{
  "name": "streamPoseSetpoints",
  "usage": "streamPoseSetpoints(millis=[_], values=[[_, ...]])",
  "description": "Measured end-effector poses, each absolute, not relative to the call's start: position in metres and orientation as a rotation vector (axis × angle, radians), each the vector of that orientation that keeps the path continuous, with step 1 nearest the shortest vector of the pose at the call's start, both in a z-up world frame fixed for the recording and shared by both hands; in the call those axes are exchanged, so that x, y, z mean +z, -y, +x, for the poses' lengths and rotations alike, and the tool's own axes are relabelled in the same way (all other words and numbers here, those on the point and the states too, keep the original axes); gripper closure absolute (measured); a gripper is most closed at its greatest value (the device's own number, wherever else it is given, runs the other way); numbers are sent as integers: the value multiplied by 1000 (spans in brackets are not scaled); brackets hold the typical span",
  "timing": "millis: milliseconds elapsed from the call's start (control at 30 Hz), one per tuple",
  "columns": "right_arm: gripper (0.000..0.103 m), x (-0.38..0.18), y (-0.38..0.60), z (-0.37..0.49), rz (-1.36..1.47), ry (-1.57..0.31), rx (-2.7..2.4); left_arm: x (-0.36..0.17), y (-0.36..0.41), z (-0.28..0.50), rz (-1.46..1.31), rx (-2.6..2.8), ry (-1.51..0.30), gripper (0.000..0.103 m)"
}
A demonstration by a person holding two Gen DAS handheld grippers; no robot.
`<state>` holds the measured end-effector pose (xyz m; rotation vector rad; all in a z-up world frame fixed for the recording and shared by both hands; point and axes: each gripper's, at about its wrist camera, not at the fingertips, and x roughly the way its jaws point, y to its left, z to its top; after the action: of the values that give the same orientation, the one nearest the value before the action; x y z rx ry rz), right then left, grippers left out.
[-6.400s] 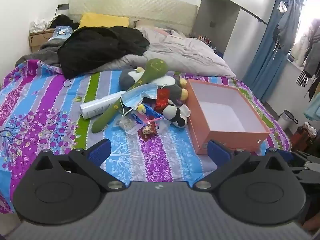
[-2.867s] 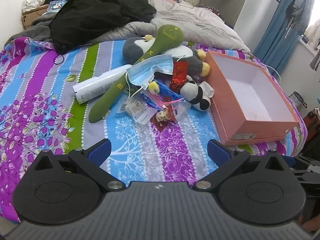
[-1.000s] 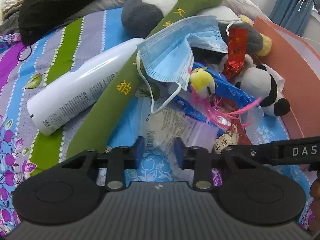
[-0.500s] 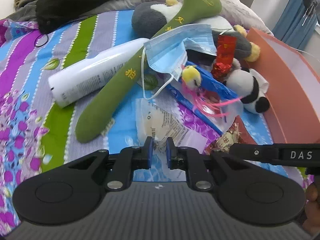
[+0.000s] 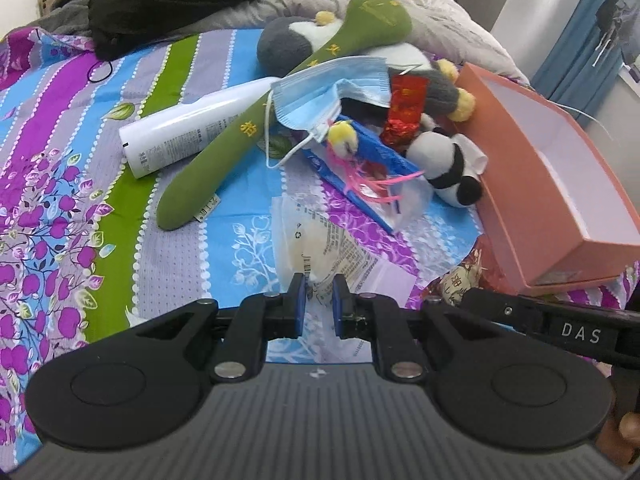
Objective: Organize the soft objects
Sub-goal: 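Carry the red packet with the right gripper into the pink box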
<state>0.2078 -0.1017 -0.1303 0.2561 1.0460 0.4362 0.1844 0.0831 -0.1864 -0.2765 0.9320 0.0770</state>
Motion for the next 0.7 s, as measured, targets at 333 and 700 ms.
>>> streamPoseSetpoints(millis=[333,700], values=[[80,-107,116,184,235,-972,432,-160,-64,167,-276,47,-894,87],[80,-61,138,188,200,-829,422,-113,-38,185,-241,2,-805,87]])
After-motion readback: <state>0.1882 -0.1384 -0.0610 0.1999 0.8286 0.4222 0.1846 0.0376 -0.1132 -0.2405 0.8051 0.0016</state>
